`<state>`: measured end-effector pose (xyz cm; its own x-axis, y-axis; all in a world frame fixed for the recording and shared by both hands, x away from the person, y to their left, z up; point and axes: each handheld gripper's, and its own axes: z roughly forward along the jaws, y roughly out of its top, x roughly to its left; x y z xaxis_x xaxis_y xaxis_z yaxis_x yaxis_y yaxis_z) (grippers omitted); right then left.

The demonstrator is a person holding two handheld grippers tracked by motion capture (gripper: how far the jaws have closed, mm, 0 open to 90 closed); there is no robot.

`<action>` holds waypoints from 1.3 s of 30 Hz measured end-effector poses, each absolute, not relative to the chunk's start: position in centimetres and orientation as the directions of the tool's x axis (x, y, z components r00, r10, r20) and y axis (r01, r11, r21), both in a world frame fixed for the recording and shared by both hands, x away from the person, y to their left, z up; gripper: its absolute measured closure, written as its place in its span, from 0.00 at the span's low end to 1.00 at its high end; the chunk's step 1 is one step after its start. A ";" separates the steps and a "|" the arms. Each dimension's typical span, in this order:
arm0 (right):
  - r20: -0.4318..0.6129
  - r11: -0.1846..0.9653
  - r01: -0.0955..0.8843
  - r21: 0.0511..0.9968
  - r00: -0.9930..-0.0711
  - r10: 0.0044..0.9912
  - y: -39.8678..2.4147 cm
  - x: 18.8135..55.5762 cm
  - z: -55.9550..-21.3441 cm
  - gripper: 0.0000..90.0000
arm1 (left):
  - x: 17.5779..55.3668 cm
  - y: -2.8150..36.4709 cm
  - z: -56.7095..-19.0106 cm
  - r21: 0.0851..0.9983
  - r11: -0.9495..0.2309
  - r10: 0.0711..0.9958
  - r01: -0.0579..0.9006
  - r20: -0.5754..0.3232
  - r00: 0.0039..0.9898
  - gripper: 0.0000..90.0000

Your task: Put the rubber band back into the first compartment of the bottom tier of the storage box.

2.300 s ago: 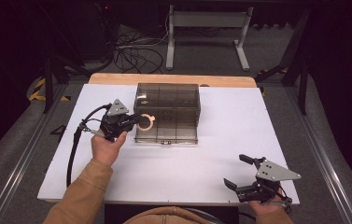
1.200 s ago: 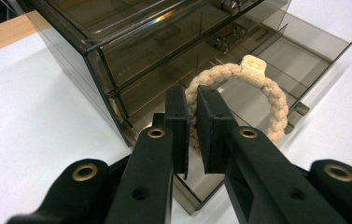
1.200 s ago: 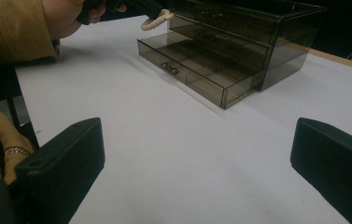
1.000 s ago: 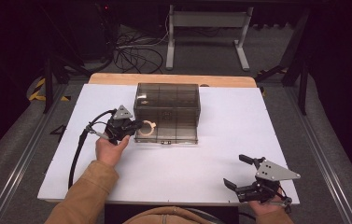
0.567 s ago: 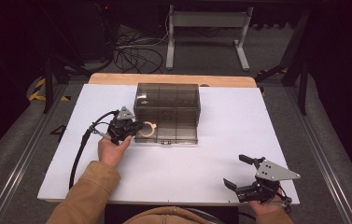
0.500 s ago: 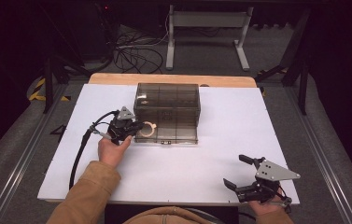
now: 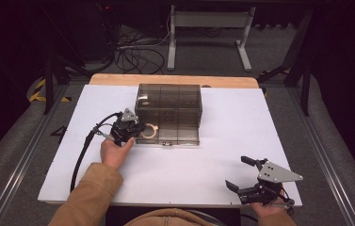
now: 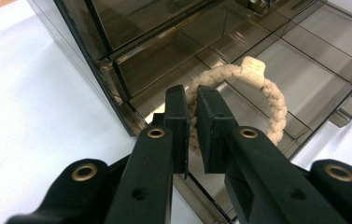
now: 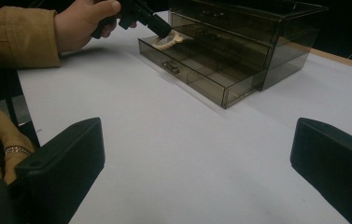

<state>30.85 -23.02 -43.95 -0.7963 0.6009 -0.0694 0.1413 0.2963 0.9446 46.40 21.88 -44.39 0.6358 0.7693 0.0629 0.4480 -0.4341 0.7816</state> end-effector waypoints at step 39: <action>-0.065 0.294 0.146 0.945 -0.795 0.603 -23.0 31.0 -44.0 0.04 | 43.7 22.3 -41.2 0.846 -0.367 0.749 0.386 0.023 0.662 0.64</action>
